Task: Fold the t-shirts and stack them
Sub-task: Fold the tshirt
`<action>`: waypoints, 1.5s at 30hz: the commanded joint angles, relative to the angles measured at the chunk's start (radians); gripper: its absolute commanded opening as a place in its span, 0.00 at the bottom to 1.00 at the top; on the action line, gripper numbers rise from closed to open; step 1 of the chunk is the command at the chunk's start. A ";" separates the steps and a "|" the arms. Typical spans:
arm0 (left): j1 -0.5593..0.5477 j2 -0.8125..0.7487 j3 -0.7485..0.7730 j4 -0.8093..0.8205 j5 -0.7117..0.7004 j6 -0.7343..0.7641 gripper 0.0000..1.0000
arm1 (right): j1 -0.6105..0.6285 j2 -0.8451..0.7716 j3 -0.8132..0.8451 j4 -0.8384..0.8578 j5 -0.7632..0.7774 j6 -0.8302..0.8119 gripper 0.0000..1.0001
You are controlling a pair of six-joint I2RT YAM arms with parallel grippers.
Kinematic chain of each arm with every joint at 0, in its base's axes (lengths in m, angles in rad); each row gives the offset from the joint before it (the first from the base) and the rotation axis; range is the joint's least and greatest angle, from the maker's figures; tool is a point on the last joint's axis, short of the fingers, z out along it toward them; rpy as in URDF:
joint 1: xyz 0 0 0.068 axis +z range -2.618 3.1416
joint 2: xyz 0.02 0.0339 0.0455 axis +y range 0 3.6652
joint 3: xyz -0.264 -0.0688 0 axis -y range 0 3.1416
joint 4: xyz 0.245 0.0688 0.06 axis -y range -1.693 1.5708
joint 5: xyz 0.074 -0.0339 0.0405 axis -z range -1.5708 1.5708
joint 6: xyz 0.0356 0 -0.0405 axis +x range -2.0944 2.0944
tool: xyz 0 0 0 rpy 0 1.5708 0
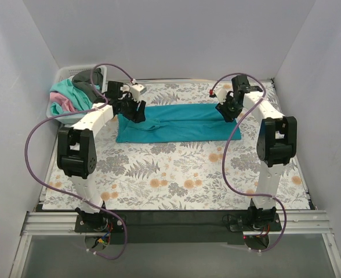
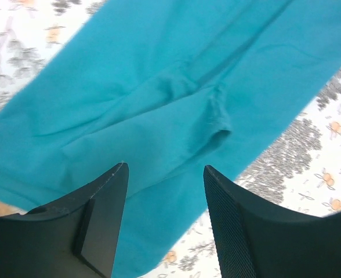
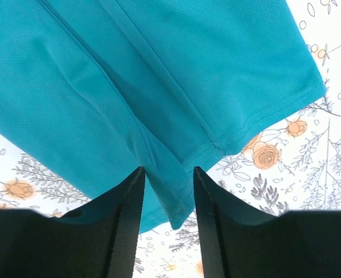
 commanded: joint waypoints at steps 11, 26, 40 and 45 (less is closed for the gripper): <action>-0.136 0.038 -0.014 0.044 -0.092 0.012 0.51 | -0.051 -0.021 0.034 -0.074 -0.095 0.091 0.38; -0.160 0.315 0.355 0.028 -0.131 0.040 0.00 | -0.071 -0.024 0.009 -0.083 -0.128 0.083 0.36; -0.148 0.203 0.328 0.081 -0.184 -0.054 0.36 | -0.068 -0.018 -0.004 -0.100 -0.190 0.087 0.33; -0.102 0.005 0.144 0.092 -0.144 -0.109 0.31 | -0.057 0.025 0.012 -0.099 -0.207 0.094 0.25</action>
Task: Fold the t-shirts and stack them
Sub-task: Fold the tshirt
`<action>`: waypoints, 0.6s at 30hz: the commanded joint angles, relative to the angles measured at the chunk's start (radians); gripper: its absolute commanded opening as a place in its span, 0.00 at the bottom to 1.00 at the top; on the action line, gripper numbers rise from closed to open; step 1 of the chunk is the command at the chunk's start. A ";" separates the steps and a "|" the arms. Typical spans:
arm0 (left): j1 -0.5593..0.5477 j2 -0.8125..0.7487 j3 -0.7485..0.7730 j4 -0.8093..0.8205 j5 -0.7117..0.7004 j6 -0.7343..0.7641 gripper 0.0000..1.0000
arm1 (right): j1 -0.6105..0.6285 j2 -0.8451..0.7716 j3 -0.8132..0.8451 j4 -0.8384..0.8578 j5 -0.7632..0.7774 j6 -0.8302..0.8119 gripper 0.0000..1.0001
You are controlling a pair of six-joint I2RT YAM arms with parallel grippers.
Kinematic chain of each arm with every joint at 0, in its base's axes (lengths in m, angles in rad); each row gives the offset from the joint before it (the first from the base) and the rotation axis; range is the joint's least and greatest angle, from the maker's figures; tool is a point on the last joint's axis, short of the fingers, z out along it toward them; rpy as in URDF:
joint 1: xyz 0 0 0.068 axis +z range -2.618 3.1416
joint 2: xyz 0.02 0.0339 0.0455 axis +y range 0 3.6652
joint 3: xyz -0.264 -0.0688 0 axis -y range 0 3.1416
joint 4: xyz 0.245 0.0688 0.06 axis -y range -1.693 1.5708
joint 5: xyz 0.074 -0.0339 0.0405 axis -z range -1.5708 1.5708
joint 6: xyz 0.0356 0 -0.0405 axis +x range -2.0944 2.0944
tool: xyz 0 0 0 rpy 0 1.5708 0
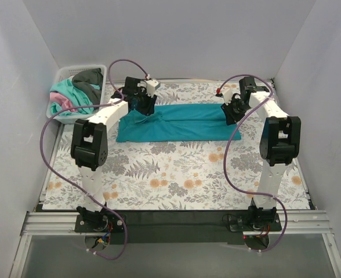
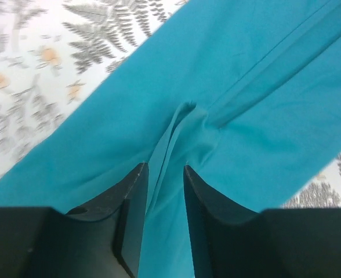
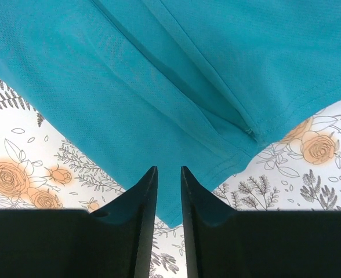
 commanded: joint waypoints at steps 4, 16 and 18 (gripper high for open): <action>0.052 -0.276 -0.186 0.010 0.013 -0.042 0.25 | 0.012 0.044 0.031 -0.020 -0.046 0.024 0.23; 0.060 -0.181 -0.266 -0.017 -0.018 -0.157 0.22 | 0.018 0.078 0.040 -0.020 -0.029 0.027 0.19; 0.055 -0.157 -0.255 0.003 -0.033 -0.168 0.24 | 0.020 0.081 0.039 -0.020 -0.024 0.027 0.19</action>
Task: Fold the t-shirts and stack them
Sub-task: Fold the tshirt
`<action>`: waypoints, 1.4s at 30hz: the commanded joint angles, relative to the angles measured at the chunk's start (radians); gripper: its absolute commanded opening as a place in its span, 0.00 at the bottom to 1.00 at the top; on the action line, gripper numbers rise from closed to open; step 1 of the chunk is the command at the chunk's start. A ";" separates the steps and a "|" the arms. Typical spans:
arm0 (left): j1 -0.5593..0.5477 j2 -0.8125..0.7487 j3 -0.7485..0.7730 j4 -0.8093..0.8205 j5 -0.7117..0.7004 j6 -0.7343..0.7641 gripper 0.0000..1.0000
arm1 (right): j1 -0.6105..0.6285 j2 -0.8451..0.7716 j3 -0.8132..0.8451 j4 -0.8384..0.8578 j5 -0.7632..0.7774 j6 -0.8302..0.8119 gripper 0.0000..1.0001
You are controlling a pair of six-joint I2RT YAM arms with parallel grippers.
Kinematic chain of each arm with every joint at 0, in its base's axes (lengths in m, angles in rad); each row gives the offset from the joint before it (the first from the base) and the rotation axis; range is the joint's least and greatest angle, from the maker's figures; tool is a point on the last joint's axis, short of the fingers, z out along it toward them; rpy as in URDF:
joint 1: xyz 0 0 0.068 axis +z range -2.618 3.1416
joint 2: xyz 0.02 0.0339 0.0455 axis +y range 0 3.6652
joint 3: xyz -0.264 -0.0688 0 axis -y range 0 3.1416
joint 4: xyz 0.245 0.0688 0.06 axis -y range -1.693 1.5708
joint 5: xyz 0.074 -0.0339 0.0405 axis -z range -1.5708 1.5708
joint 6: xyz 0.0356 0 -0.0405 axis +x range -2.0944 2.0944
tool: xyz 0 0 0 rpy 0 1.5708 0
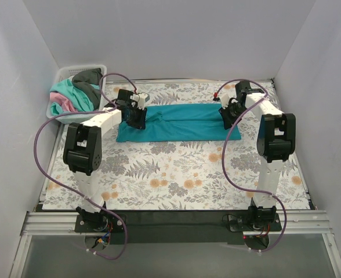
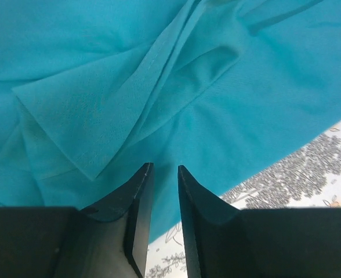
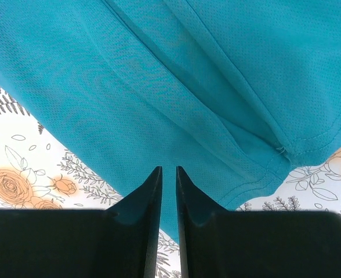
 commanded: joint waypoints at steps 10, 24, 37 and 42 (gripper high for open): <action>-0.007 0.186 0.214 0.113 -0.127 -0.061 0.26 | 0.006 0.020 0.026 -0.008 0.002 0.005 0.19; -0.012 0.317 0.415 0.093 -0.087 -0.032 0.25 | 0.006 0.022 0.003 -0.008 0.025 -0.001 0.18; 0.008 0.151 0.228 -0.005 -0.136 -0.001 0.25 | 0.009 0.002 -0.008 -0.008 0.048 -0.021 0.18; 0.062 0.078 0.156 -0.058 -0.129 0.013 0.31 | 0.008 0.002 -0.013 -0.008 0.056 -0.029 0.18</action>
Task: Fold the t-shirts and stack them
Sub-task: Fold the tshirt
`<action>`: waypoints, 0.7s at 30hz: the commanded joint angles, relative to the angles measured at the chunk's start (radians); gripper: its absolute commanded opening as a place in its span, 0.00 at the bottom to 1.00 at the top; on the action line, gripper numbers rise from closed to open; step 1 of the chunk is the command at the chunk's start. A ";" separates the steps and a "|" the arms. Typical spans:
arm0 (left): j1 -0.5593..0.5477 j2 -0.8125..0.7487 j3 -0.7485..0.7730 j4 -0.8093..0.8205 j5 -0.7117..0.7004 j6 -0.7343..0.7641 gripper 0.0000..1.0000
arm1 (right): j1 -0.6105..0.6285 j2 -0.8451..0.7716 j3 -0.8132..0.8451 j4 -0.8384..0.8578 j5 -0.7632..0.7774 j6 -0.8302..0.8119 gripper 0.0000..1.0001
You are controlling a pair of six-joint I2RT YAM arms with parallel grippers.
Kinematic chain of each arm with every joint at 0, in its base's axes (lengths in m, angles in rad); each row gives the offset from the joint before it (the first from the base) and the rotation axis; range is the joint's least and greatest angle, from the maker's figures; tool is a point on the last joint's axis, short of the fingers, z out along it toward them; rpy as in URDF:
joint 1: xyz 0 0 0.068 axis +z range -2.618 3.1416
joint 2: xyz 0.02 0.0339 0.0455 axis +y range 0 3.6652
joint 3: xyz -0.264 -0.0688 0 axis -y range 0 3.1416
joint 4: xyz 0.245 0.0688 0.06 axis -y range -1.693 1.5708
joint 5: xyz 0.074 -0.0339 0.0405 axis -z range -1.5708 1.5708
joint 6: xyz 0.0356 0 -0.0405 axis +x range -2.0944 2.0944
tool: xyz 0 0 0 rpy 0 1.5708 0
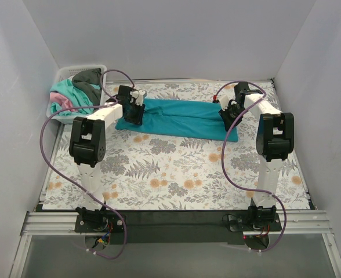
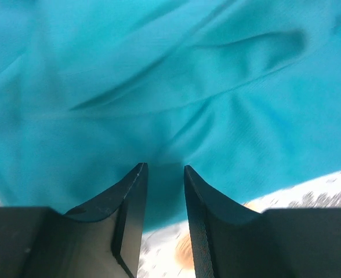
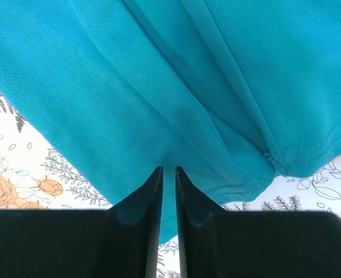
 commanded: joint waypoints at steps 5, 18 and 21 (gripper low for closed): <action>0.050 -0.145 0.026 -0.026 0.044 0.030 0.33 | 0.001 -0.026 -0.008 -0.009 0.001 -0.018 0.18; -0.002 0.042 0.193 0.015 0.076 -0.027 0.33 | 0.003 -0.027 -0.001 -0.007 0.001 -0.016 0.18; -0.009 0.079 0.229 0.015 0.075 -0.044 0.32 | 0.001 -0.024 -0.001 -0.007 0.004 -0.018 0.17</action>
